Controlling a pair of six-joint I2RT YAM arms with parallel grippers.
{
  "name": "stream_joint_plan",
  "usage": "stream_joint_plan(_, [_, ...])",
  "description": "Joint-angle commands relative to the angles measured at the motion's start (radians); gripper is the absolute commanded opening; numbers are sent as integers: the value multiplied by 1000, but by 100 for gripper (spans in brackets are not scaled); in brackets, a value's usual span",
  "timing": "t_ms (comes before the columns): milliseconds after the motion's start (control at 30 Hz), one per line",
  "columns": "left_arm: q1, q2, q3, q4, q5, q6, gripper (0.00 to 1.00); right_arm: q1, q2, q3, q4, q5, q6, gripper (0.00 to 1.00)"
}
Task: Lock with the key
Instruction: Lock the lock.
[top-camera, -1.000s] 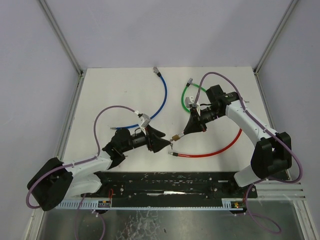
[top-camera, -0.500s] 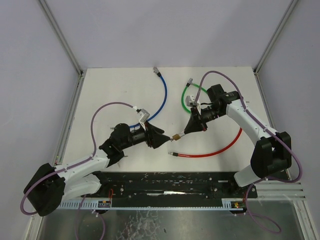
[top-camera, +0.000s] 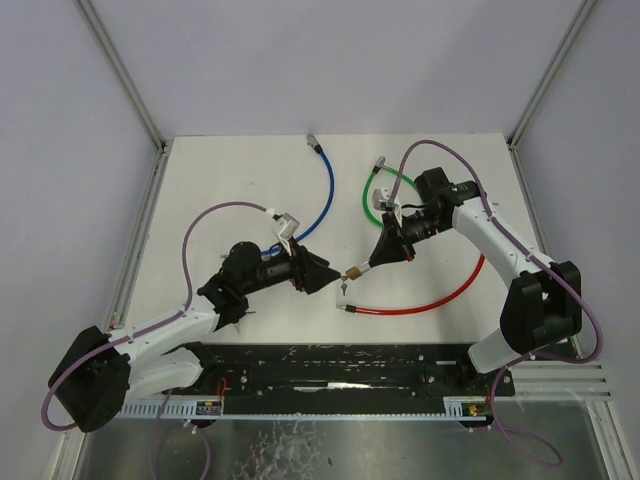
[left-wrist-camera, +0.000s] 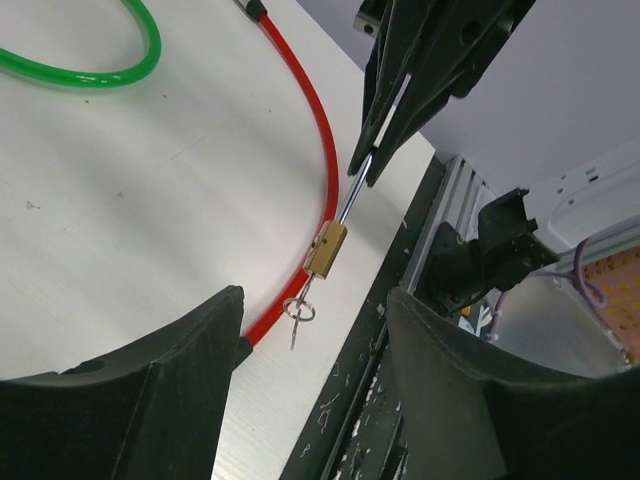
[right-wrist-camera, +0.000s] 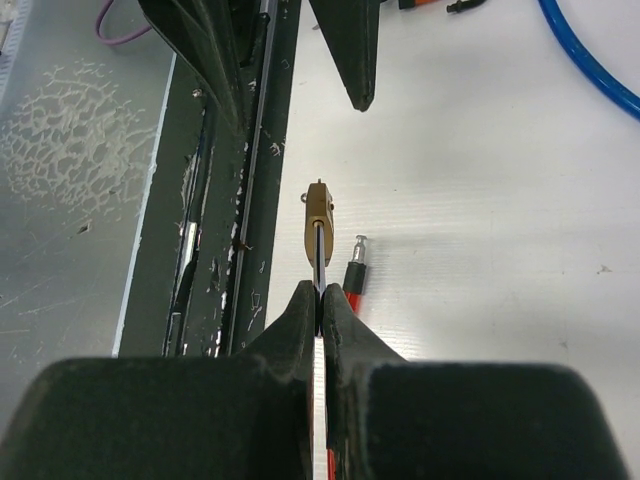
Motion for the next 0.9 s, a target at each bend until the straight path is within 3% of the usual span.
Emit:
stream_joint_plan(0, [30,-21,88,-61,-5,-79,58,-15,6,57,-9,-56,33,0])
stream_joint_plan(267, [94,-56,124,-90,-8,-80,57,-38,-1,59,14,-64,82,0])
stream_joint_plan(600, [107,4,73,45,79,-111,56,-51,-1,56,22,-70,94,0])
stream_joint_plan(867, [105,113,-31,255,145,-182,55,-58,2,55,22,-76,96,0])
